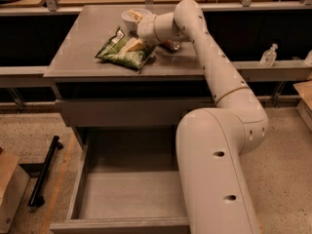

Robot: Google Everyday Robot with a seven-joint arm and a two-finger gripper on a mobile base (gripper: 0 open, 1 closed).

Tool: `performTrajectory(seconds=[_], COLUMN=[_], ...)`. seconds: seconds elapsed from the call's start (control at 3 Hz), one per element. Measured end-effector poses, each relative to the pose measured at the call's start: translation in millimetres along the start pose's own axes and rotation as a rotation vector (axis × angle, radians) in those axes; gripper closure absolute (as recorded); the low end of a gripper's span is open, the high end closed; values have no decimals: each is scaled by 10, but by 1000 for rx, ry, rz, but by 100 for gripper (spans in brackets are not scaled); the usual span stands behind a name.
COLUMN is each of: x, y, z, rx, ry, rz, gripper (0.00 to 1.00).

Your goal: Pick green jalapeno chip bag from middle drawer and place on counter

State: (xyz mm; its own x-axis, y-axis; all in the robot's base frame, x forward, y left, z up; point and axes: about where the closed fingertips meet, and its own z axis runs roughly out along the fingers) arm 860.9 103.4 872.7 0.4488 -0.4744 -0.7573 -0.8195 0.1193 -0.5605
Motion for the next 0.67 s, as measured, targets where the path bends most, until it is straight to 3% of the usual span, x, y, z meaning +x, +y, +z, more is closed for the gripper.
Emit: performTrajectory(seconds=[0.67], x=[-6], y=[2], z=[9], rx=[-2], ry=[-1], rz=[0], gripper=[0])
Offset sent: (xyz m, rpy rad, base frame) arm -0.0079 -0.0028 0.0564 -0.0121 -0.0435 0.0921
